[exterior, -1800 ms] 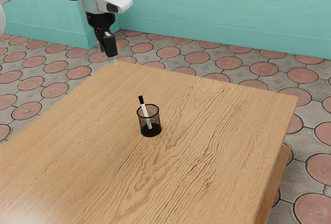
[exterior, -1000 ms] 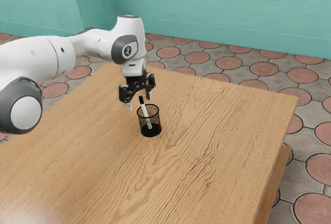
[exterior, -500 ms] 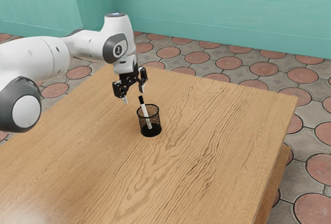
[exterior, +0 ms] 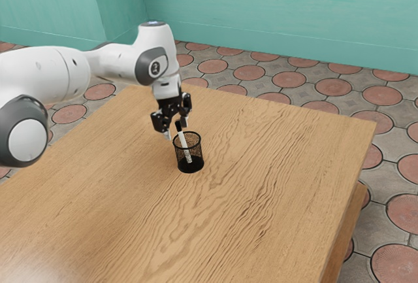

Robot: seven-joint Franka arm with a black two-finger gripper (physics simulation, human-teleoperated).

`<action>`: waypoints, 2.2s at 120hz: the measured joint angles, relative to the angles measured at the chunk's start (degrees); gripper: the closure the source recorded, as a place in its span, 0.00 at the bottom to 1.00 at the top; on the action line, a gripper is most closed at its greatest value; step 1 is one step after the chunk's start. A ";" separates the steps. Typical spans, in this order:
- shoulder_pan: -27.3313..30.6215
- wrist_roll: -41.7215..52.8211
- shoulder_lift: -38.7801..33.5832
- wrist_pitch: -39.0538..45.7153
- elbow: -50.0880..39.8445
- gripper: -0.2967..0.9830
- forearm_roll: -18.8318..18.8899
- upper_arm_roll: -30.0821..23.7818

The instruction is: Take the marker out of the pen holder and place it to the left of the pen holder.

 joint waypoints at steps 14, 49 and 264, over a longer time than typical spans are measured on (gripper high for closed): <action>-0.04 -1.21 -0.17 -0.05 -0.07 0.40 -0.02 -0.29; 0.06 -3.18 0.48 -0.09 0.14 0.42 0.14 -0.26; 10.10 -5.36 -5.72 -4.41 -0.04 0.85 -3.21 -0.33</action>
